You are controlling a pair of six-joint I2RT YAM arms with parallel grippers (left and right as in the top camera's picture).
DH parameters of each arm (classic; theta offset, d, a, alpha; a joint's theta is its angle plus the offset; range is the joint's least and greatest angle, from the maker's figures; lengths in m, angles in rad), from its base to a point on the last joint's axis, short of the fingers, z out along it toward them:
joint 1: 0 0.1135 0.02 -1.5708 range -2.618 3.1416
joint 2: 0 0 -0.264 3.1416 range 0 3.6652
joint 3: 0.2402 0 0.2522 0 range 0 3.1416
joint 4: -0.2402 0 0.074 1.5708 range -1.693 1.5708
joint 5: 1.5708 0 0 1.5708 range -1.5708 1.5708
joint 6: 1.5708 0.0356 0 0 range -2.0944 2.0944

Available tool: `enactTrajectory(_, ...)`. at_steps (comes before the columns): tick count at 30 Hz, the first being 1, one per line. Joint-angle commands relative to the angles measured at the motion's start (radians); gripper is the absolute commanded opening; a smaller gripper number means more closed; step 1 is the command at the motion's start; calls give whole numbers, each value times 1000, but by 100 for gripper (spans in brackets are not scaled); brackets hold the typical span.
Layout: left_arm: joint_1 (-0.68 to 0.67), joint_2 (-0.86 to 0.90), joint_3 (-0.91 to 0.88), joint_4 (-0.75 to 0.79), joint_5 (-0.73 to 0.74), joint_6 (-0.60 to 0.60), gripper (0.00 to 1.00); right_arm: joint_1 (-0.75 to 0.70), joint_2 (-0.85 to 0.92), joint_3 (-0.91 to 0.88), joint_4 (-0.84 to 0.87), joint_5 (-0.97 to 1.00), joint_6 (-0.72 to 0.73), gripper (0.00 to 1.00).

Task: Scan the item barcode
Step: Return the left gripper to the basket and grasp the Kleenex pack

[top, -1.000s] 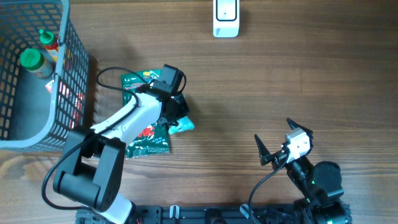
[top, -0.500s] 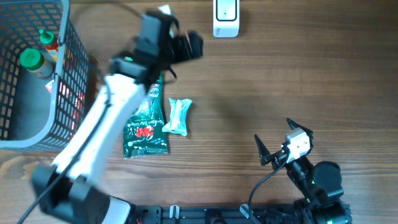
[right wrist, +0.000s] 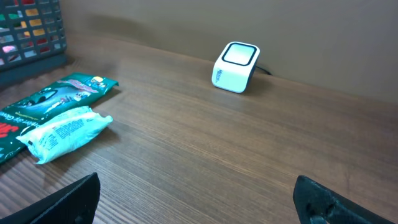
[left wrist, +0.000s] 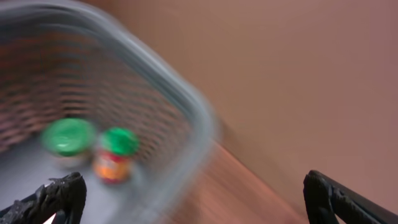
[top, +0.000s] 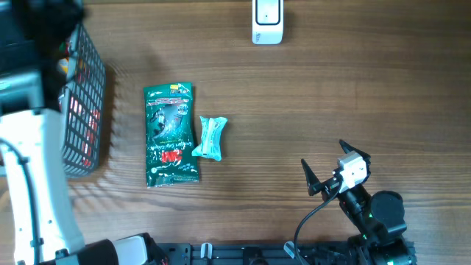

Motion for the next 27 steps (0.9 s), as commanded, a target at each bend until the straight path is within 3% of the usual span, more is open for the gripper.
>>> enactTrajectory(1,194,33,9,-27,178,-83,100,-3,-11,8,2,-13,-5,100)
enactTrajectory(5,298,95,9,-78,240,26,100,-3,-11,8,2,-13,-5,100)
enactTrajectory(10,339,268,8,-212,116,151,98,-3,-11,8,2,-13,-5,100)
enactTrajectory(13,340,370,8,-262,118,191,94,-3,-11,8,2,-13,-5,100)
enactTrajectory(19,328,565,8,-303,282,470,100,-3,-11,8,2,-13,-5,100)
enactTrajectory(27,317,683,8,-229,267,486,100,-3,-11,8,2,-13,-5,100)
